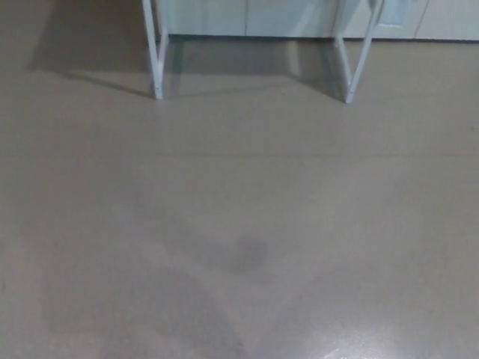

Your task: The robot walks towards a file tray kept in the middle of a desk and uses its right hand to grab a tray and pulls it out towards itself

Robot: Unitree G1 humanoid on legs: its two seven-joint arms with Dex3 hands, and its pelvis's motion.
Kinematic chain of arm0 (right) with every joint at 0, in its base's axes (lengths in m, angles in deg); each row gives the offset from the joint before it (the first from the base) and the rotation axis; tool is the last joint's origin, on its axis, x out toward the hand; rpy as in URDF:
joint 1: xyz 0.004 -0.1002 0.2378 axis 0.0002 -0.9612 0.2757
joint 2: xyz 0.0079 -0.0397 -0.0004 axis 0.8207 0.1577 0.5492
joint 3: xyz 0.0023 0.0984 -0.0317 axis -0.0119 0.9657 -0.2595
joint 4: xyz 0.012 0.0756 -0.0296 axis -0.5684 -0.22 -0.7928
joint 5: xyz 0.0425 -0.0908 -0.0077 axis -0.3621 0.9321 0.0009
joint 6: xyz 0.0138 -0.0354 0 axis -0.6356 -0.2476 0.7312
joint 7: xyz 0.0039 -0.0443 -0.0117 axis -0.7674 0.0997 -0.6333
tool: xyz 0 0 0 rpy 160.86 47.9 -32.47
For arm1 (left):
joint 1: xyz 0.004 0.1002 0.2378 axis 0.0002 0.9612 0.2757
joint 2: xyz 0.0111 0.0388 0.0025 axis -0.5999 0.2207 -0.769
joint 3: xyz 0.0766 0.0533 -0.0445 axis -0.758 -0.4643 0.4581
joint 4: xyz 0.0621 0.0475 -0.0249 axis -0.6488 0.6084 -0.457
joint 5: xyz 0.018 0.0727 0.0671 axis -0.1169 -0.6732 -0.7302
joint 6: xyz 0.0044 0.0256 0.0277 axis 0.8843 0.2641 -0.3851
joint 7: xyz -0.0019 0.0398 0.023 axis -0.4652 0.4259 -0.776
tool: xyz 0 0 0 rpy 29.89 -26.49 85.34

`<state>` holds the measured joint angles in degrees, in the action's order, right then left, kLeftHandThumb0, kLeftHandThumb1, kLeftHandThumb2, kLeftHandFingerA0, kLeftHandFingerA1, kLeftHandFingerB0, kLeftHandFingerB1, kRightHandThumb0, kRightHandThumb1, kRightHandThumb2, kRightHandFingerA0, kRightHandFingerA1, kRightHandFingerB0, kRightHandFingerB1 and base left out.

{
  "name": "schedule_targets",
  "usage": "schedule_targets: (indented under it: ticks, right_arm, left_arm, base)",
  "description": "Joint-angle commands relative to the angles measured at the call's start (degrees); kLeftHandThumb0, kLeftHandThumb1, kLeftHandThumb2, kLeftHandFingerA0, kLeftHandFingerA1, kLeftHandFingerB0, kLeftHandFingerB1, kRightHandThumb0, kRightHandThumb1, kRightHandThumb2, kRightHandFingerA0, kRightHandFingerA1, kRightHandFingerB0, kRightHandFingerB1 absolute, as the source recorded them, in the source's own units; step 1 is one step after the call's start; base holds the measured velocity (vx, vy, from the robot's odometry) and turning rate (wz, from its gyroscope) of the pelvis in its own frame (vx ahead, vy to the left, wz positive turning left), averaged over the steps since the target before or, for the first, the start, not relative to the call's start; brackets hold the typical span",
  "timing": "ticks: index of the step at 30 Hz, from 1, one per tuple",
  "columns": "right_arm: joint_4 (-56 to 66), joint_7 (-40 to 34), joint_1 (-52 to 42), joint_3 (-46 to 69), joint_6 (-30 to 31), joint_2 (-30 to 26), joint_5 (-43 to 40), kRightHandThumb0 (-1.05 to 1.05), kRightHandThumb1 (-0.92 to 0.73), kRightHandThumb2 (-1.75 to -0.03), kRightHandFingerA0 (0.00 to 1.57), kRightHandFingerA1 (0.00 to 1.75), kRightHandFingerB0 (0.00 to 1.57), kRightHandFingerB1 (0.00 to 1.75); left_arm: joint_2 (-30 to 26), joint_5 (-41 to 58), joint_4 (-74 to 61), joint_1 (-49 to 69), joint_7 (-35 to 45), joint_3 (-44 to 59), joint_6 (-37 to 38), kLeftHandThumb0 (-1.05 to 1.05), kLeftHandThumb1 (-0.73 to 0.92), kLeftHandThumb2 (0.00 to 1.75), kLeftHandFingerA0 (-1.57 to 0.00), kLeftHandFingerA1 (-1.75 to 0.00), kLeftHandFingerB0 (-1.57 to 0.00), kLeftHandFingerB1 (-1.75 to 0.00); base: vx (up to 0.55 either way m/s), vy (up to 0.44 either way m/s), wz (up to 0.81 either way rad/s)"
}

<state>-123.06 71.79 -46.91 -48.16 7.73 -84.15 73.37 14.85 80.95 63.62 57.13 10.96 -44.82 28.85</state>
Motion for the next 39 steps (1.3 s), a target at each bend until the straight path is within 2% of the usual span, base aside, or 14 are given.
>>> schedule_targets:
  ticks: [1,7,17,24,25,26,27,32,34,39]
  right_arm:
    - [-1.95,0.11,0.21,0.05,-2.8,-0.65,-1.22,-0.18,-0.5,-0.54,0.56,0.55,0.32,0.4]
    - [-1.9,-1.24,-0.34,-0.41,-3.16,-0.71,-0.58,-0.19,-0.51,-0.54,0.65,0.56,0.36,0.41]
    - [-2.59,-0.76,0.22,-1.22,-4.04,-0.8,-0.47,-0.21,-0.53,-0.55,0.59,0.54,0.33,0.4]
    - [-2.71,-0.43,0.13,-1.5,-3.54,-0.85,-0.95,-0.21,-0.52,-0.55,0.61,0.56,0.33,0.4]
    - [-3.6,-0.65,0.43,-1.51,-3.78,-0.99,-0.79,-0.21,-0.52,-0.55,0.62,0.55,0.34,0.4]
    - [-3.82,-1.39,0.49,-1.64,-3.81,-0.99,-0.49,-0.22,-0.51,-0.55,0.64,0.55,0.35,0.4]
    - [-4.41,-1.61,0.67,-1.67,-3.96,-0.96,-0.44,-0.22,-0.52,-0.55,0.61,0.54,0.34,0.4]
    - [-4.45,0.16,0.28,-1.73,-4.33,-1.05,-1.12,-0.22,-0.54,-0.55,0.6,0.54,0.31,0.39]
    - [-5.51,-0.2,0.73,-1.68,-4.53,-1.18,-1.04,-0.22,-0.51,-0.54,0.64,0.54,0.32,0.4]
    - [-3.14,-1.02,-0.55,-2.67,-4.67,-0.8,-0.31,-0.26,-0.53,-0.56,0.6,0.55,0.32,0.41]
  left_arm:
    - [-1.58,-0.3,-0.73,-0.39,-0.8,-0.55,2.01,-0.24,0.25,0.91,-0.25,-0.55,-0.18,-0.51]
    - [-1.75,-0.27,-0.46,-0.16,0.08,-1.25,2.53,-0.25,0.25,0.91,-0.24,-0.55,-0.18,-0.51]
    - [-1.88,0.09,-0.24,-0.82,-0.22,-1.65,2.44,-0.22,0.23,0.9,-0.25,-0.55,-0.19,-0.51]
    - [-2.08,-0.38,-0.68,-0.29,-0.73,-2.3,3.03,-0.25,0.24,0.9,-0.27,-0.56,-0.19,-0.52]
    - [-2.04,-0.03,-0.57,-0.25,-0.3,-2.08,3.07,-0.27,0.29,0.8,-0.4,-0.4,-0.3,-0.34]
    - [-2.05,0.01,-0.45,-0.31,-0.24,-2.06,3.04,-0.26,0.28,0.81,-0.39,-0.4,-0.31,-0.34]
    - [-2.09,0.02,-0.46,-0.38,-0.29,-2.05,2.89,-0.22,0.25,0.91,-0.28,-0.57,-0.2,-0.53]
    - [-1.94,-0.06,-0.78,-0.55,-0.93,-2.21,2.23,-0.19,0.25,0.92,-0.29,-0.57,-0.22,-0.53]
    - [-2.1,-0.39,-0.62,-0.6,-0.98,-2.52,2.39,-0.2,0.23,0.91,-0.3,-0.57,-0.22,-0.53]
    - [-2.38,-0.81,0.15,-0.72,-1.08,-3.13,3.06,-0.21,0.26,0.91,-0.27,-0.56,-0.21,-0.53]
  base:
    - [0.08,0.659,-0.05]
    - [0.22,0.159,-0.04]
    - [0.27,-0.158,0.16]
    - [0.28,-0.136,0.12]
    - [0.26,-0.019,-0.07]
    - [0.29,-0.002,-0.16]
    - [0.28,0.027,-0.2]
    - [0.35,0.118,0.0]
    - [0.38,0.135,-0.4]
    - [0.27,0.104,0.05]
